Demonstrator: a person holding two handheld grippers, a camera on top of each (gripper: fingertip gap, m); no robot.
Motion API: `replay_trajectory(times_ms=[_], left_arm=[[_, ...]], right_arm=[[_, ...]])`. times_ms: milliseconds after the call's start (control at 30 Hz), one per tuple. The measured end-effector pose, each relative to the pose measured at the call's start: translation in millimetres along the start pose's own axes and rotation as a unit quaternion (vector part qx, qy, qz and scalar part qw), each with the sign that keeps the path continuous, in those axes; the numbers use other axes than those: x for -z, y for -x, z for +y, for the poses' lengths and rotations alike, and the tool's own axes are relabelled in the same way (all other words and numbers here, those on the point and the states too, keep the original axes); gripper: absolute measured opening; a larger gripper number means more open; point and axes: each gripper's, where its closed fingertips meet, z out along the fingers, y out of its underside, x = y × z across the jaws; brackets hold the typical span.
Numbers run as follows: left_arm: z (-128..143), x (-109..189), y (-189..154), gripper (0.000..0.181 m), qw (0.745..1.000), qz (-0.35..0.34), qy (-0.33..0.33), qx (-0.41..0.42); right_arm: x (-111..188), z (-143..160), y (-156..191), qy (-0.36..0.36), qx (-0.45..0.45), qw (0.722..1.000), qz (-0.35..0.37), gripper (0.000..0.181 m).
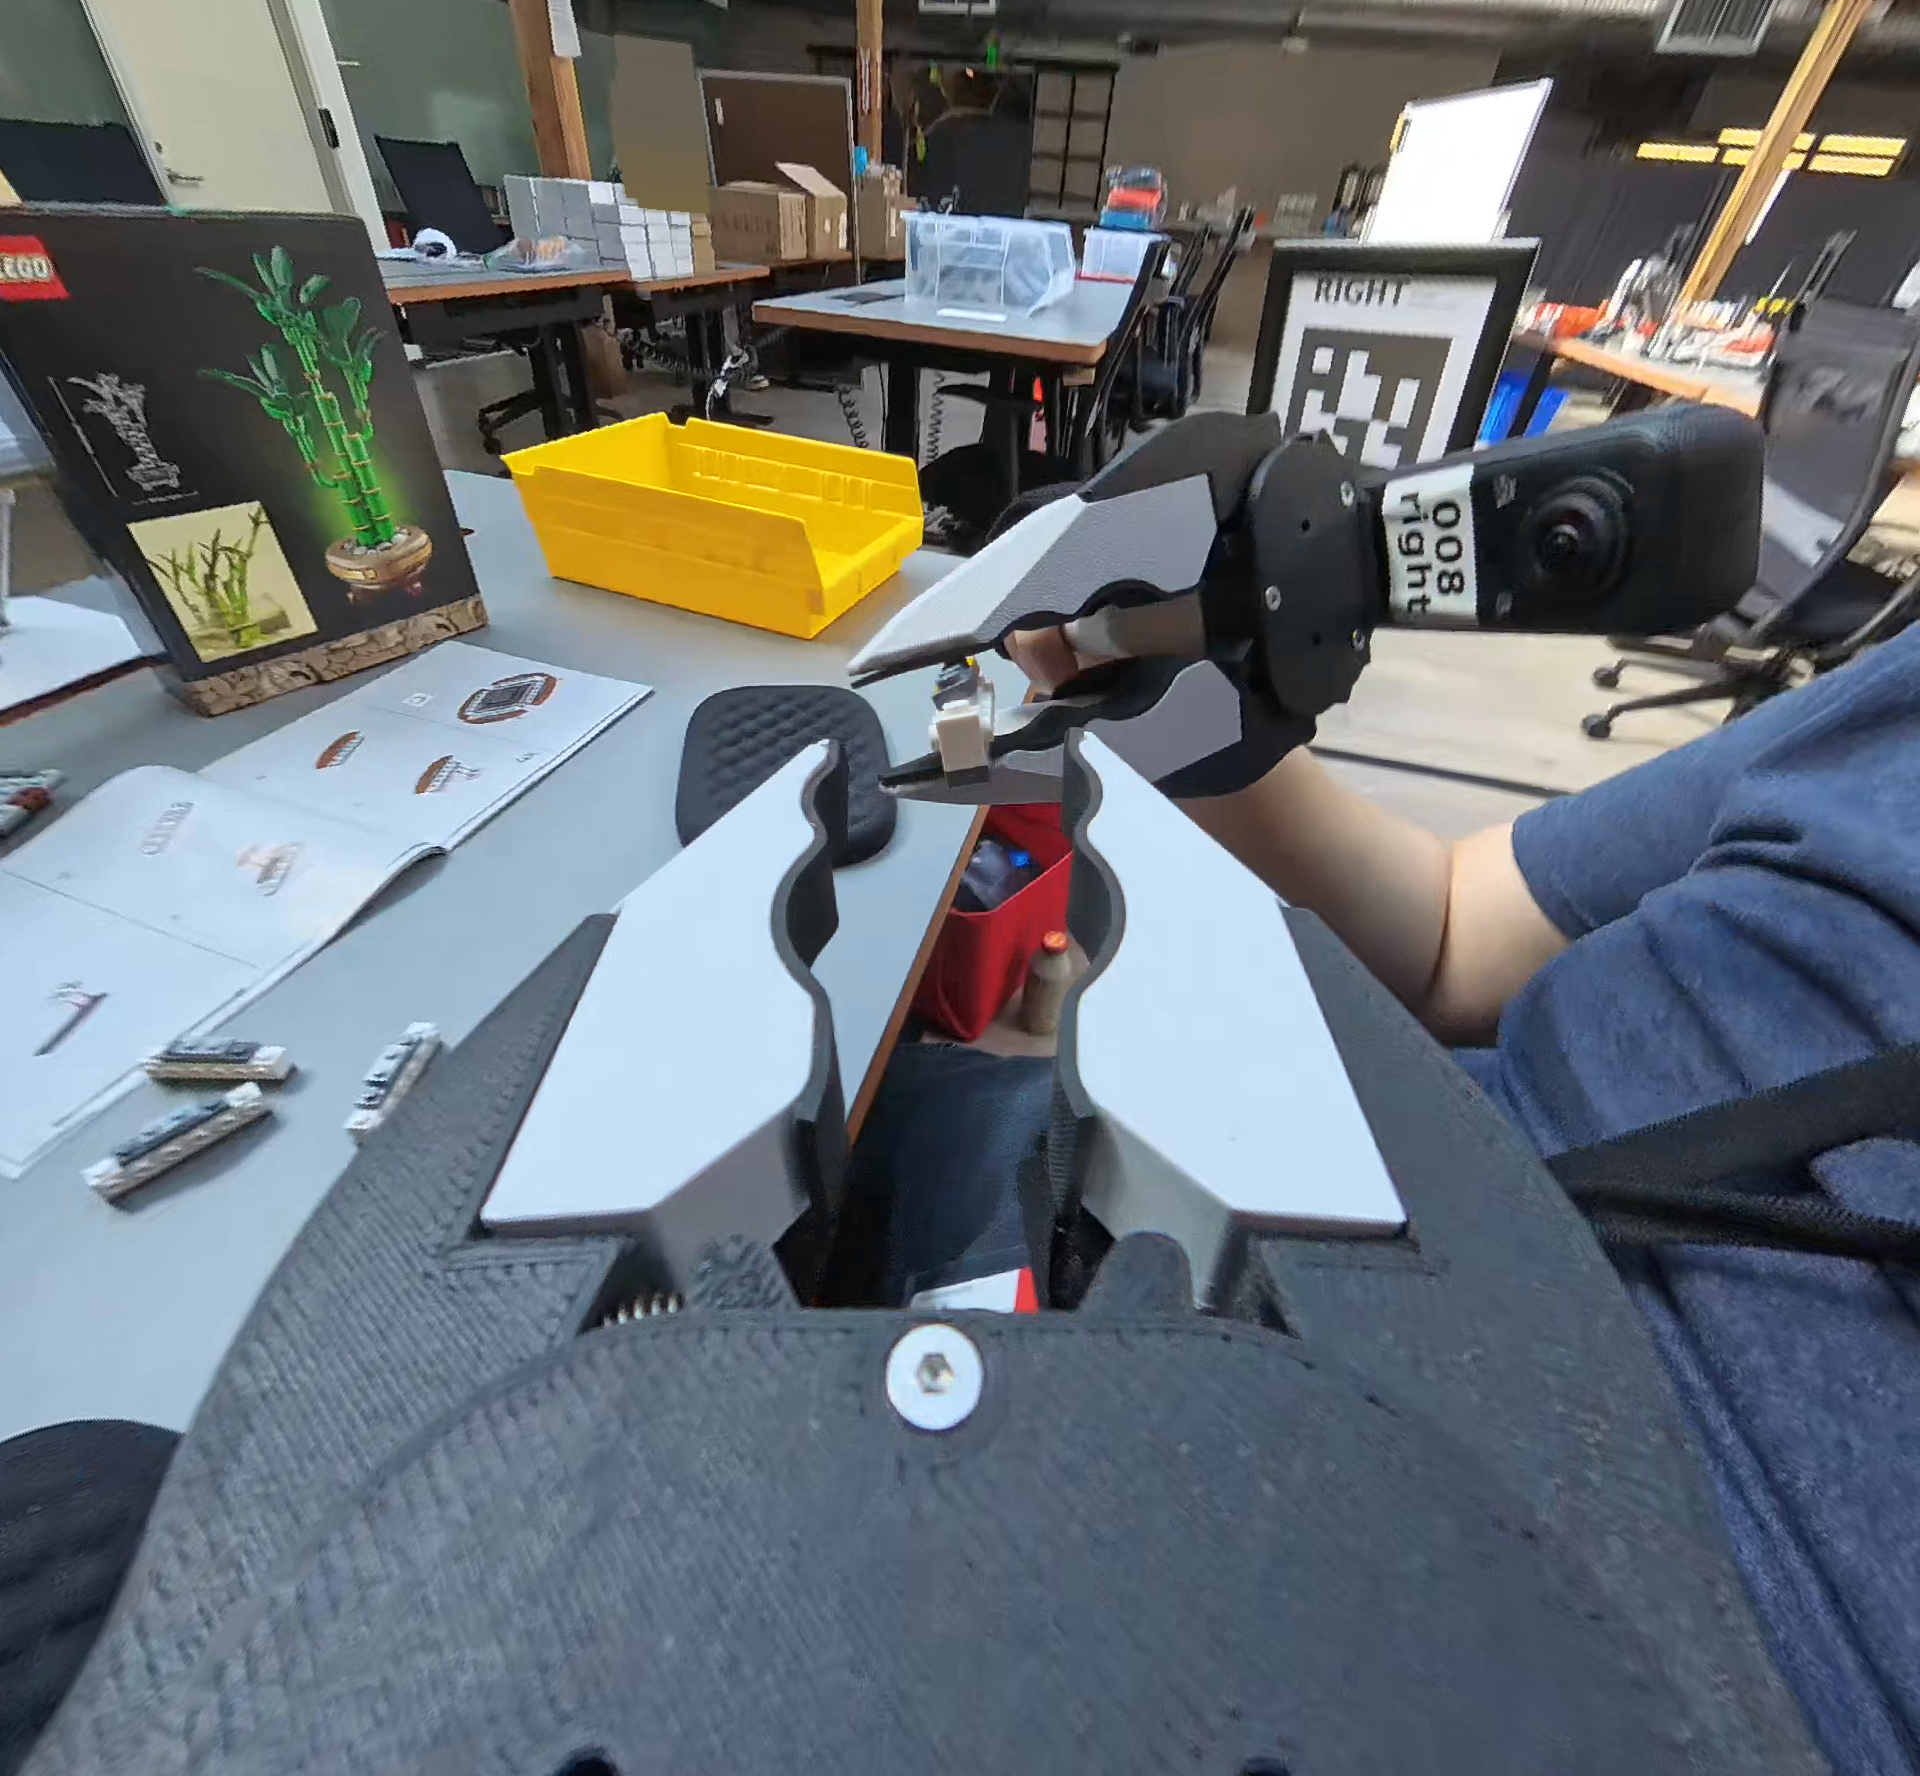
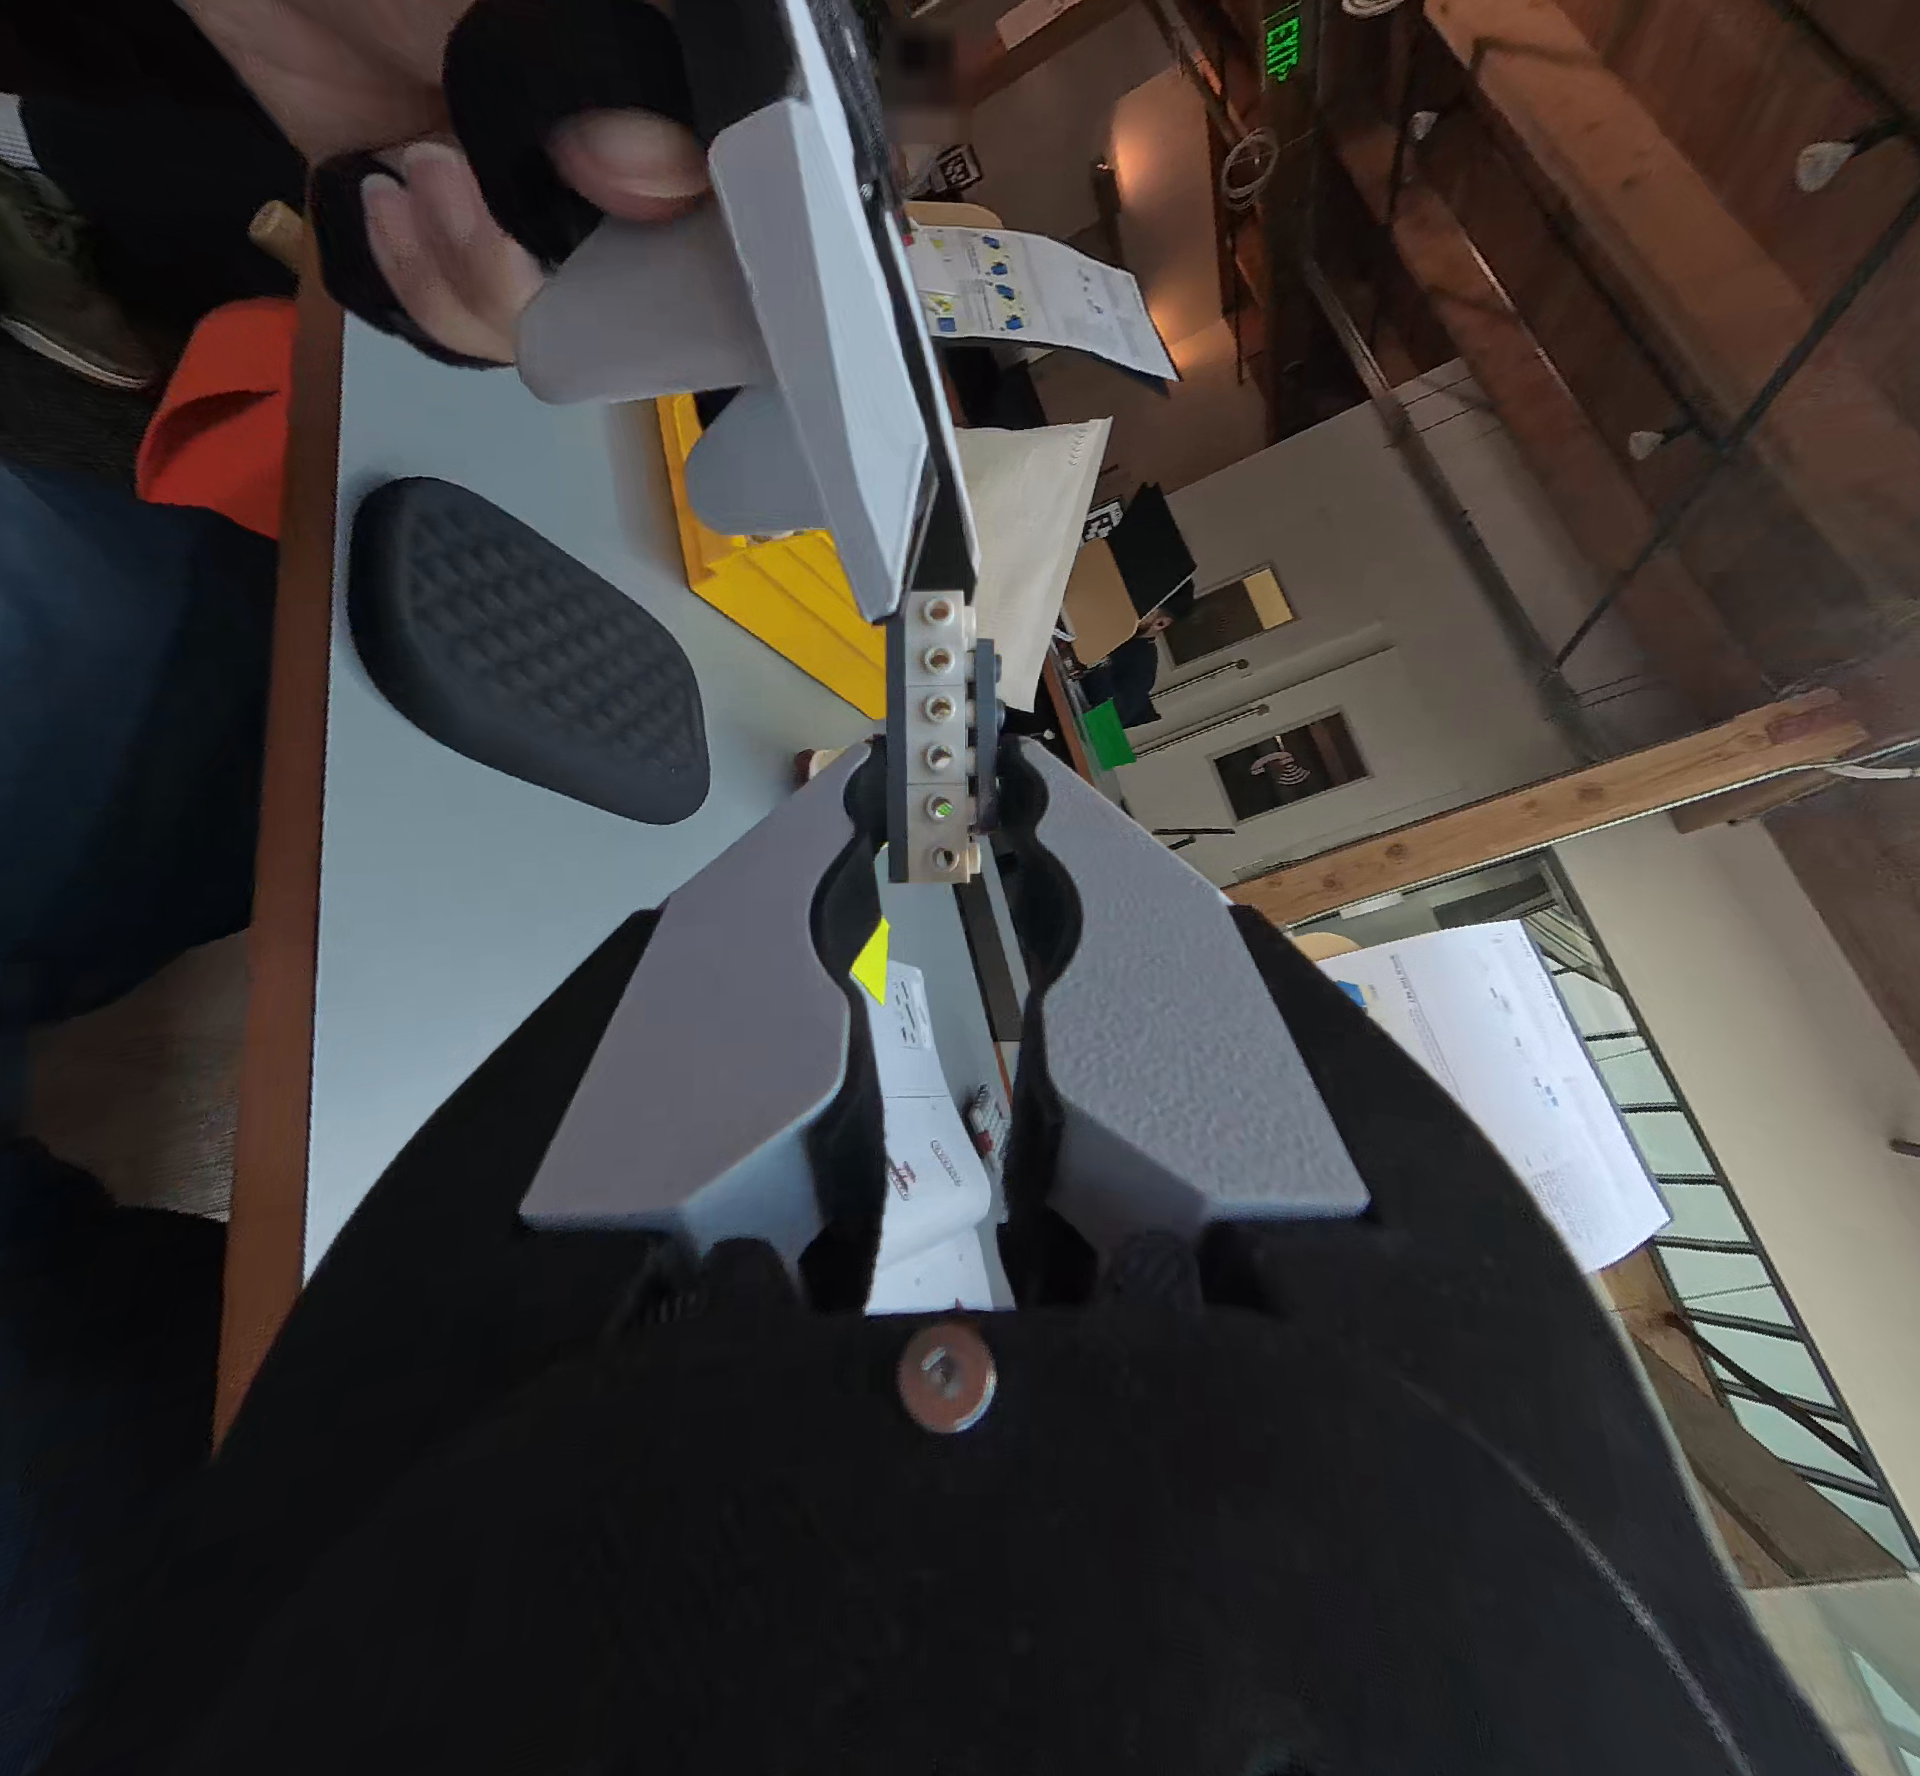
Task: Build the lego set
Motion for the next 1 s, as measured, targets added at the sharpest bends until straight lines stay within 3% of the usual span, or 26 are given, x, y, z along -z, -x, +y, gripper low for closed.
replay_trajectory(times_ms=[100, 167, 233, 1000], left_arm=[[5, -7, 1, 0.032, 0.999, -0.002, -0.029, 0.046], [2, -9, 3, 0.009, 0.997, -0.013, -0.057, 0.046], [-2, -10, 3, 0.009, 0.996, -0.016, -0.078, 0.047], [4, -8, 10, 0.008, 0.997, -0.028, -0.054, 0.053]], right_arm=[[-6, -4, 1, 0.005, 0.015, 1.000, 0.022, 0.019], [-10, -4, 4, 0.010, 0.024, 0.999, 0.025, 0.019], [-11, -3, 1, 0.014, 0.026, 0.999, 0.039, 0.019], [-13, -8, 0, -0.017, -0.005, 0.999, 0.037, 0.019]])
